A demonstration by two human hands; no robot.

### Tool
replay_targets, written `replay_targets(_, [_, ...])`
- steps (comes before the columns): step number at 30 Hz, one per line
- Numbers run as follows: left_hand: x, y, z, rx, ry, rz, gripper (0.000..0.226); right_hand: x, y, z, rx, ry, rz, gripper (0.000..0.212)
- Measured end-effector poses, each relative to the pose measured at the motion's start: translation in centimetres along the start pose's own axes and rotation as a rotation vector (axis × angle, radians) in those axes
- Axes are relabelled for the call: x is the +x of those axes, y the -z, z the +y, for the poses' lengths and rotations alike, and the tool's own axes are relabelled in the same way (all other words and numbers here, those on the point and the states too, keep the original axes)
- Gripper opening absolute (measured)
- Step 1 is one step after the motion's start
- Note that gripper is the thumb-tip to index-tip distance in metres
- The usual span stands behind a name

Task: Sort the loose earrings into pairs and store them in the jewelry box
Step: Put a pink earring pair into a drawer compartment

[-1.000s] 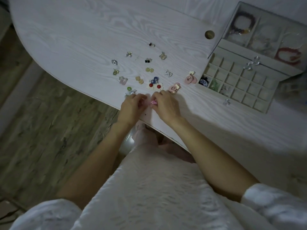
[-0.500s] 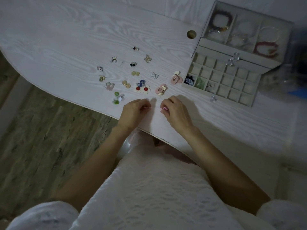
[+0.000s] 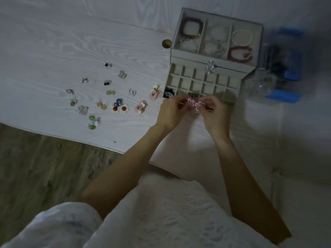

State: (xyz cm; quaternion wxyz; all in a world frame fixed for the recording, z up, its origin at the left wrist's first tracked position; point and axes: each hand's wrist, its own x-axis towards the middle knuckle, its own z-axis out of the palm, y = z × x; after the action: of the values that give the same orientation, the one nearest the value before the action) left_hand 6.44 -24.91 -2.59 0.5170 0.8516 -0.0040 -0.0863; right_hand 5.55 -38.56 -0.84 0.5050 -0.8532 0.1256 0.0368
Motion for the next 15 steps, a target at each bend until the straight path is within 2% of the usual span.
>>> replay_targets(3, [1.8,-1.6,0.9,0.026,0.008,0.002,0.01,1.2,0.9,0.2,-0.018,-0.007,0.072,0.015])
replay_targets(9, [3.6,-3.3,1.4,0.186,-0.013,-0.041,0.02,3.1,1.8,1.5,-0.117,-0.022,0.081,0.017])
replay_targets(12, [3.3,-2.9,1.6,0.255,-0.126,-0.078,0.019,3.2,2.1,1.8,-0.145,-0.025,0.072,0.019])
replay_targets(15, [3.1,-2.6,1.2,0.451,-0.264,-0.089,0.023,3.1,2.0,1.5,-0.157,-0.006,0.03,0.022])
